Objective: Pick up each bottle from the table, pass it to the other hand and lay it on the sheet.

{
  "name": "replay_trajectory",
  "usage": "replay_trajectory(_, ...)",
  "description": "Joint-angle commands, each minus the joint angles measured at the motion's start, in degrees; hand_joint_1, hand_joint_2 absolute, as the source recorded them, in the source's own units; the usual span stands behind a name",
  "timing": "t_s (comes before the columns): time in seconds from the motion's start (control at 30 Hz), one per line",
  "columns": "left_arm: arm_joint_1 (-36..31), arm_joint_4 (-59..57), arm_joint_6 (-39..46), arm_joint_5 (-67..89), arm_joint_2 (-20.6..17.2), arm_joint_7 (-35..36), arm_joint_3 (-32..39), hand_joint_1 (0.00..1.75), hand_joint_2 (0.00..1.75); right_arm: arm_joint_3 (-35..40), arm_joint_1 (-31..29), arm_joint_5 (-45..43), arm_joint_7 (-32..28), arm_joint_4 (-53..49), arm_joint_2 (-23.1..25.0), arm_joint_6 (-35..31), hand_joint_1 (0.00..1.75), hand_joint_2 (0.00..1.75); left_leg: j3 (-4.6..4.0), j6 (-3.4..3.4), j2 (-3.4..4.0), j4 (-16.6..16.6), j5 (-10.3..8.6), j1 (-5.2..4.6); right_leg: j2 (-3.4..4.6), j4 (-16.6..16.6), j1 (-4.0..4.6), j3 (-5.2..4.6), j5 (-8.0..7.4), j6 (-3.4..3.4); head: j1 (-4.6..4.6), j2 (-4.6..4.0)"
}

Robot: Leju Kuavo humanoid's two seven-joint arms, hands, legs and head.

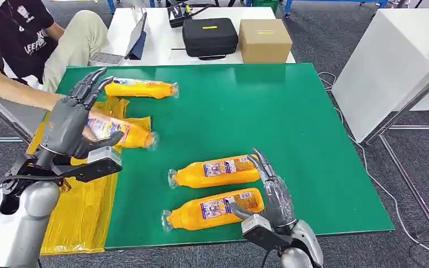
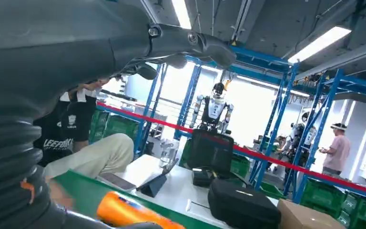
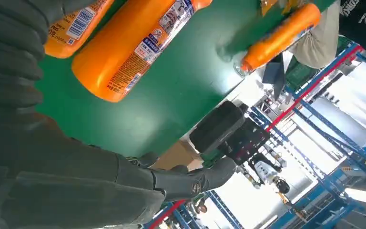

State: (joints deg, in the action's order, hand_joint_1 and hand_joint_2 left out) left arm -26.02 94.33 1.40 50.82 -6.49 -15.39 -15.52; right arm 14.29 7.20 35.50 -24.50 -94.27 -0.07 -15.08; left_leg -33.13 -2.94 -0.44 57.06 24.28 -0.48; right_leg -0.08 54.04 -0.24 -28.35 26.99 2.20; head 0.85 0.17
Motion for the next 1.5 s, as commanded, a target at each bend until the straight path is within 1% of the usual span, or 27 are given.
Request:
replay_trajectory(0.03,2.87,4.78,-2.89,-23.05,3.37,-2.08,4.02,0.00,1.75,-0.72,1.81,9.96,2.14,-5.34,-1.14,-6.89,0.00,1.75,0.00,0.11,0.00,0.01,0.03,0.01,-0.01,0.00,0.00,0.01,0.03,-0.03,0.00,0.00)
replay_trajectory(0.1,4.69,6.11,-3.98,-28.69,3.19,-2.07,4.05,0.00,1.75,-0.91,2.31,12.78,3.88,-8.23,-1.83,-7.89,0.00,1.75,-0.01,0.10,0.04,0.00,0.04,-0.01,0.02,0.01,-0.02,-0.02,0.04,-0.02,0.00,0.00)
replay_trajectory(0.2,6.38,5.79,-6.47,-34.96,3.55,-2.54,4.11,0.00,1.75,-1.77,1.61,19.58,7.57,-9.89,-1.86,-9.64,0.00,1.75,0.05,0.17,0.10,0.00,0.09,-0.02,0.07,0.00,-0.02,0.04,0.07,-0.04,0.00,0.00)
replay_trajectory(0.27,7.85,5.69,-6.53,-36.01,4.10,-3.23,3.60,0.00,1.75,-2.42,0.45,28.16,13.27,-10.23,-1.75,-8.93,0.00,1.75,0.09,0.19,0.11,-0.02,0.09,-0.02,0.07,-0.02,-0.02,0.06,0.06,-0.05,0.00,0.00)
replay_trajectory(0.3,8.69,5.82,-6.38,-36.33,4.26,-3.51,3.22,0.00,1.75,-2.72,-0.35,31.05,15.68,-9.99,-1.97,-8.08,0.00,1.75,0.04,0.16,0.10,-0.01,0.06,-0.01,0.06,-0.02,-0.02,0.01,0.04,-0.04,0.00,0.00)
replay_trajectory(0.33,11.24,5.05,-12.31,-44.65,6.05,-2.45,3.42,0.00,1.75,-3.09,-2.84,39.53,23.42,-8.02,-4.79,-2.00,0.00,1.75,0.00,0.12,0.08,-0.02,0.03,-0.02,0.04,-0.03,-0.02,-0.03,0.01,-0.02,0.02,0.00)
replay_trajectory(0.37,13.24,4.34,-13.11,-51.58,5.23,-3.91,2.67,0.00,1.75,-1.80,-6.87,40.63,25.82,-5.06,-7.29,0.20,0.00,1.75,0.07,0.15,0.20,-0.05,0.04,-0.02,0.15,-0.06,-0.02,0.01,-0.01,-0.03,0.00,0.00)
replay_trajectory(0.43,15.23,1.97,-12.46,-51.11,5.46,-7.11,0.50,0.00,1.75,-2.13,-11.86,39.73,26.05,1.24,-9.30,2.14,0.00,1.75,0.22,0.14,0.45,-0.15,0.04,-0.07,0.40,-0.15,-0.08,0.08,-0.09,0.00,0.00,0.00)
replay_trajectory(0.53,15.24,0.33,-13.08,-51.41,6.29,-7.29,-0.45,0.00,1.75,-1.26,-15.64,40.56,26.86,6.18,-10.50,4.64,0.00,1.75,0.16,0.11,0.44,-0.14,0.00,-0.06,0.33,-0.17,-0.05,0.09,-0.11,0.01,0.00,0.00)
replay_trajectory(0.57,14.98,-0.40,-13.22,-51.52,6.39,-6.91,-0.50,0.00,1.75,-0.60,-17.02,41.57,27.82,7.91,-10.93,5.93,0.00,1.75,0.08,0.07,0.31,-0.07,0.00,-0.01,0.20,-0.14,-0.01,0.03,-0.08,0.00,0.04,0.00)
replay_trajectory(0.67,13.97,-3.01,-13.61,-51.80,6.44,-6.55,-0.63,0.00,1.75,1.01,-20.84,40.13,27.15,12.75,-10.84,8.46,0.00,1.75,0.14,0.12,0.26,-0.10,-0.03,-0.07,0.19,-0.14,-0.10,0.06,-0.07,-0.03,0.00,0.00)
replay_trajectory(0.73,13.90,-4.12,-14.02,-52.01,6.52,-6.61,-0.70,0.00,1.75,2.16,-23.51,37.55,26.52,16.55,-10.10,9.30,0.00,1.75,0.18,0.16,0.40,-0.11,-0.02,-0.08,0.33,-0.13,-0.09,0.07,-0.13,-0.04,0.00,0.00)
replay_trajectory(0.8,13.93,-4.76,-14.25,-52.04,6.59,-6.62,-0.85,0.00,1.75,3.02,-25.52,36.01,26.33,19.94,-9.27,10.58,0.00,1.75,0.19,0.17,0.35,-0.11,-0.01,-0.07,0.28,-0.14,-0.08,0.11,-0.11,-0.05,0.02,0.00)
replay_trajectory(0.83,13.72,-5.27,-14.43,-52.02,6.87,-6.61,-1.00,0.00,1.75,4.38,-27.73,34.92,26.17,23.81,-8.36,12.34,0.00,1.75,0.16,0.13,0.34,-0.08,-0.01,-0.07,0.28,-0.10,-0.08,0.08,-0.11,-0.03,-0.02,0.02)
replay_trajectory(0.97,13.18,-5.11,-15.60,-51.24,7.17,-7.24,-1.50,0.00,1.75,8.35,-32.84,33.04,25.65,32.88,-5.55,12.83,0.00,1.75,0.17,0.16,0.48,-0.05,0.02,-0.03,0.41,-0.02,-0.03,0.05,-0.11,-0.06,0.00,0.00)
replay_trajectory(1.0,13.25,-4.86,-15.83,-50.71,7.23,-7.46,-1.57,0.00,1.75,9.36,-34.08,32.03,25.40,35.22,-4.85,12.76,0.00,1.75,0.12,0.11,0.40,-0.05,0.00,-0.05,0.33,0.02,-0.06,0.01,-0.11,-0.03,-0.02,0.00)
replay_trajectory(1.17,12.64,-6.18,-16.35,-49.74,7.61,-7.72,-1.65,0.00,1.75,12.07,-36.94,28.65,24.19,39.86,-2.93,13.19,0.00,1.75,0.13,0.18,0.42,-0.03,0.02,-0.03,0.35,0.10,-0.04,-0.02,-0.09,-0.05,0.00,0.00)
replay_trajectory(1.23,12.30,-6.92,-16.23,-49.76,7.56,-7.88,-1.37,0.00,1.75,13.01,-38.20,27.62,23.54,41.36,-2.15,13.82,0.00,1.75,0.02,0.08,0.26,0.00,-0.02,-0.05,0.20,0.14,-0.06,-0.10,-0.07,-0.02,0.00,0.00)
replay_trajectory(1.27,12.17,-7.09,-16.14,-49.79,7.54,-7.95,-1.20,0.00,1.75,13.29,-38.78,27.24,23.32,41.97,-1.67,14.11,0.00,1.75,0.07,0.14,0.32,-0.01,-0.01,-0.01,0.25,0.10,-0.02,-0.05,-0.08,-0.04,-0.02,0.02)
replay_trajectory(1.33,11.91,-7.32,-16.04,-49.87,7.51,-8.00,-0.96,0.00,1.75,13.86,-39.71,26.77,23.06,42.98,-1.05,14.57,0.00,1.75,0.00,0.06,0.27,0.00,-0.03,-0.04,0.20,0.15,-0.06,-0.13,-0.07,-0.01,-0.02,0.00)
replay_trajectory(1.5,11.18,-8.28,-15.66,-50.73,7.70,-7.53,-0.09,0.00,1.75,16.24,-42.52,24.39,22.05,47.65,0.05,15.79,0.00,1.75,0.06,0.18,0.28,-0.01,-0.03,-0.02,0.20,0.13,-0.04,-0.06,-0.06,-0.06,0.02,0.02)
